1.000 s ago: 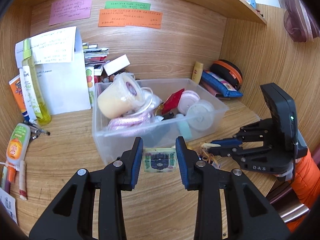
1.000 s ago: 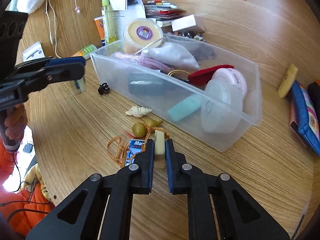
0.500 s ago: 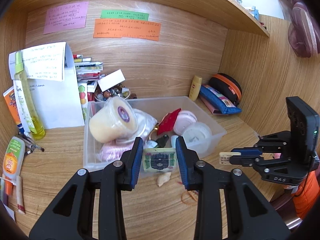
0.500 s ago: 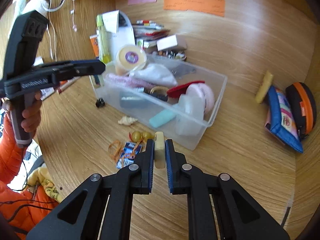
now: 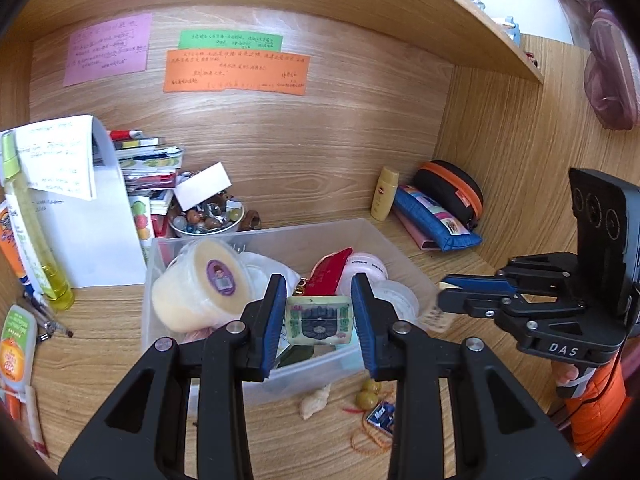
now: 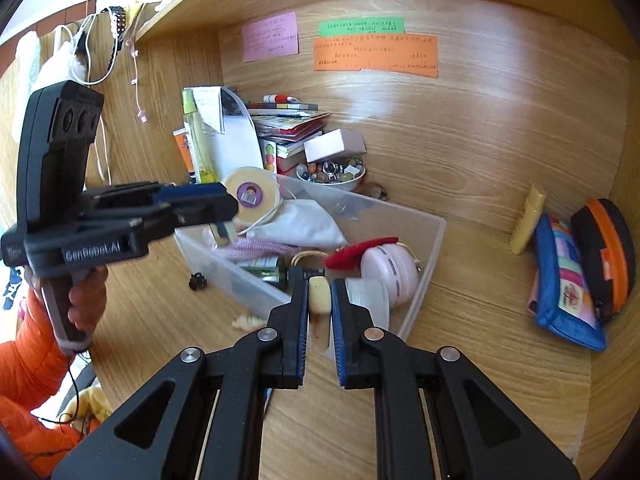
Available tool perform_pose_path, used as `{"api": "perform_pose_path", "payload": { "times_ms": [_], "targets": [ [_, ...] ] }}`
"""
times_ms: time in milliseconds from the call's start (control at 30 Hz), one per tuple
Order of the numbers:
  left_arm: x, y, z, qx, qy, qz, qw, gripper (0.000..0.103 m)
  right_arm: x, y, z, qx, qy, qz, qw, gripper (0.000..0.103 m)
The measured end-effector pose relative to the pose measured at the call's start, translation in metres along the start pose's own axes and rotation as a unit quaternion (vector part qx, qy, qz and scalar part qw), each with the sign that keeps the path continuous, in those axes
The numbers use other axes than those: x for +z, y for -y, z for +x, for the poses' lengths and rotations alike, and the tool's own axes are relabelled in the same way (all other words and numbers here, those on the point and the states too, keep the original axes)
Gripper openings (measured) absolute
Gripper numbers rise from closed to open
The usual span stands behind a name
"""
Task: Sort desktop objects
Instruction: 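Lower tile into box and open left tool while right tool drops beige stick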
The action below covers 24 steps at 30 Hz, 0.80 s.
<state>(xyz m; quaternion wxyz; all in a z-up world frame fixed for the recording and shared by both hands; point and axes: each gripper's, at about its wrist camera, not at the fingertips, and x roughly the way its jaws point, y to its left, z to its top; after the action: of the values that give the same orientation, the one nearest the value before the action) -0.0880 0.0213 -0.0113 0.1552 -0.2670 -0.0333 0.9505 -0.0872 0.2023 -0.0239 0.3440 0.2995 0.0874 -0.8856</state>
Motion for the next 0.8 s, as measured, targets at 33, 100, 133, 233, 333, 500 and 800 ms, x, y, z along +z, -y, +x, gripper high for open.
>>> {"api": "perform_pose_path", "payload": {
  "times_ms": [33, 100, 133, 233, 333, 500, 800],
  "targets": [
    [0.001, 0.0, 0.005, -0.001, -0.003, 0.0, 1.0, 0.033, 0.002, 0.002, 0.005, 0.002, -0.001, 0.003, 1.0, 0.01],
    [0.001, -0.001, 0.012, 0.0, -0.005, -0.002, 1.0, 0.033, 0.005, 0.005, 0.011, 0.008, -0.001, 0.01, 1.0, 0.01],
    [0.002, -0.002, 0.017, -0.003, -0.008, -0.004, 1.0, 0.033, 0.008, 0.007, 0.015, 0.011, 0.0, 0.016, 1.0, 0.01],
    [0.001, -0.005, 0.029, -0.008, -0.016, -0.008, 0.9998, 0.033, 0.015, 0.013, 0.021, 0.021, 0.006, 0.034, 0.999, 0.01],
    [-0.001, -0.006, 0.039, -0.007, -0.026, -0.002, 0.9996, 0.033, 0.023, 0.018, 0.03, 0.029, 0.008, 0.052, 0.998, 0.01],
    [-0.008, -0.007, 0.051, -0.006, -0.042, 0.002, 0.9991, 0.033, 0.029, 0.018, 0.05, 0.04, -0.001, 0.07, 0.997, 0.01],
    [-0.014, -0.001, 0.059, 0.007, -0.055, 0.024, 0.9982, 0.033, 0.023, 0.011, 0.073, 0.004, -0.017, 0.052, 0.998, 0.01]
  ]
}}
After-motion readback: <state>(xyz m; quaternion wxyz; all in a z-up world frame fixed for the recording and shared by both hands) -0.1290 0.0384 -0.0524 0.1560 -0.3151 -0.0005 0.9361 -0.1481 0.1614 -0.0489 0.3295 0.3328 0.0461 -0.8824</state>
